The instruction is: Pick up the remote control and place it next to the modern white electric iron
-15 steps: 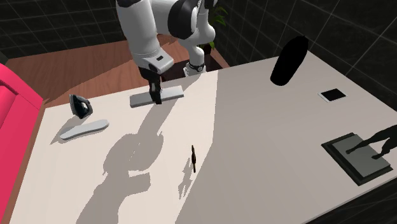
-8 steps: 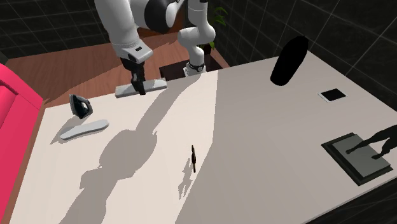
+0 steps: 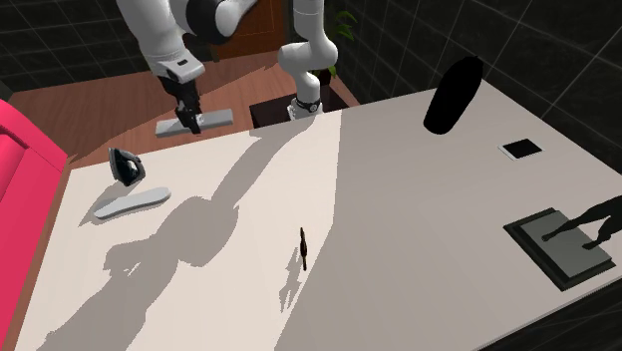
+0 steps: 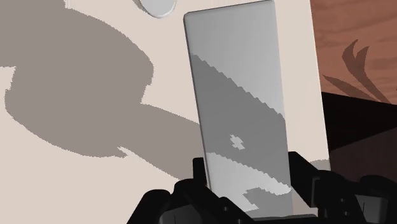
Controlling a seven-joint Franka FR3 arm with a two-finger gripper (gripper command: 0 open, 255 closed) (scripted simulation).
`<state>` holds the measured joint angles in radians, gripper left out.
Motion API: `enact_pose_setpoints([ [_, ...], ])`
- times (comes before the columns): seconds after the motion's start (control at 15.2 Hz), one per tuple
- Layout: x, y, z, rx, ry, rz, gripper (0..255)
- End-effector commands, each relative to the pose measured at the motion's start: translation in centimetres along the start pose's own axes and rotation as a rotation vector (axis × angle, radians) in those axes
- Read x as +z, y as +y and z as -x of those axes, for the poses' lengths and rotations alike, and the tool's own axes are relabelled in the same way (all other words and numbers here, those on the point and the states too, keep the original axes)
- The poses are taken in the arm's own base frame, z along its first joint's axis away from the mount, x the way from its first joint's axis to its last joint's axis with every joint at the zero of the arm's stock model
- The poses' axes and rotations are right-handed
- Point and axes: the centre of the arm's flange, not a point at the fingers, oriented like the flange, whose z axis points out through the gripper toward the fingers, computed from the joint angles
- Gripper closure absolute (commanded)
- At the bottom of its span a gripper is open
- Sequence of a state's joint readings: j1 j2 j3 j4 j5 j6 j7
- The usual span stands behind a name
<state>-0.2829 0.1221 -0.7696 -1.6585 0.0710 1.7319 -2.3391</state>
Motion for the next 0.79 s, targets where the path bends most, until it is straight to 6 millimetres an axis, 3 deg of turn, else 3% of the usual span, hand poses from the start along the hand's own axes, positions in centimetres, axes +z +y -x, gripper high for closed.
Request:
enact_pose_setpoints([
  [0.0,-0.2,-2.0,1.8,-0.002,0.0,0.0,255],
  [0.73,0.0,-12.2,12.2,-0.002,0.0,0.0,255],
])
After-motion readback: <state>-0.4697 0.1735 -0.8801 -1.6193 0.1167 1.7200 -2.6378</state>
